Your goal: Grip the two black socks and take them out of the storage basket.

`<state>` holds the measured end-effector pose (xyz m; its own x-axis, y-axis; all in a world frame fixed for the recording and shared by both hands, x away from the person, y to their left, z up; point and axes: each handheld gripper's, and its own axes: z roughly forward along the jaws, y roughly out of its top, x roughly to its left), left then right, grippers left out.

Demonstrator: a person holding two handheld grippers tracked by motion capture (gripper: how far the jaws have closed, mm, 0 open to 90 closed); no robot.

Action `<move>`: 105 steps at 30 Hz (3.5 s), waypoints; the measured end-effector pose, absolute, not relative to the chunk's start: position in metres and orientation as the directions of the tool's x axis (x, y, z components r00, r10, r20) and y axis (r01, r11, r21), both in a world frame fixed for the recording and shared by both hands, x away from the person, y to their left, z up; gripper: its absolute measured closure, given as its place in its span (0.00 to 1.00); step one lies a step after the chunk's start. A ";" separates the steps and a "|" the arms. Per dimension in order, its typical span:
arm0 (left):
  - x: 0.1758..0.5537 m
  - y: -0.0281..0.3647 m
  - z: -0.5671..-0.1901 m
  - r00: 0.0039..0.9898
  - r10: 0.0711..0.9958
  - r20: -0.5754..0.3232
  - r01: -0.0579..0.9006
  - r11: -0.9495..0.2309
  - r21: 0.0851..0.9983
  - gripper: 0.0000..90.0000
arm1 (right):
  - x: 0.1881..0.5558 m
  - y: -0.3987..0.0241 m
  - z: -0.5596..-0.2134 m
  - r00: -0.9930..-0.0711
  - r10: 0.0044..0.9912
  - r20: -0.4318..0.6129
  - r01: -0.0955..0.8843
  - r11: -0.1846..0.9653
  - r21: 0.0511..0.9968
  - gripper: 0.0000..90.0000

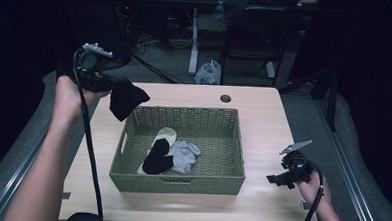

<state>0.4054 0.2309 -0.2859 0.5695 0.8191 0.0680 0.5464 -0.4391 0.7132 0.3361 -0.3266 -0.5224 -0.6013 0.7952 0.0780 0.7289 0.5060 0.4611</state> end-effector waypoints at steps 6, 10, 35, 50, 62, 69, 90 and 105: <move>0.402 0.248 -0.285 0.537 0.841 0.072 0.561 -0.419 0.714 0.98 | 0.336 -0.327 -0.522 -0.609 0.789 0.085 0.727 0.512 0.457 0.16; 0.400 0.261 -0.288 0.508 0.859 0.069 0.576 -0.397 0.714 0.98 | 0.336 -0.326 -0.523 -0.605 0.792 0.082 0.728 0.510 0.458 0.16; 0.395 0.312 -0.356 0.377 0.926 -0.006 0.683 -0.274 0.677 0.98 | 0.336 -0.325 -0.523 -0.603 0.793 0.086 0.731 0.506 0.457 0.16; 0.399 0.309 -0.407 0.335 0.942 -0.005 0.733 -0.257 0.629 0.98 | 0.336 -0.325 -0.524 -0.608 0.789 0.092 0.731 0.510 0.454 0.16; 0.401 0.320 -0.435 0.276 0.960 -0.036 0.767 -0.198 0.610 0.98 | 0.337 -0.324 -0.525 -0.609 0.788 0.092 0.731 0.512 0.451 0.16; 0.404 0.321 -0.461 0.268 0.963 -0.019 0.808 -0.215 0.548 0.97 | 0.337 -0.324 -0.525 -0.608 0.789 0.086 0.730 0.513 0.451 0.16; 0.403 0.326 -0.492 0.232 0.968 -0.097 0.865 -0.160 0.475 0.48 | 0.337 -0.325 -0.525 -0.610 0.788 0.091 0.731 0.514 0.449 0.16; 0.384 0.292 -0.418 0.352 0.934 -0.061 0.756 -0.245 0.607 0.17 | 0.337 -0.324 -0.525 -0.606 0.791 0.084 0.731 0.513 0.450 0.16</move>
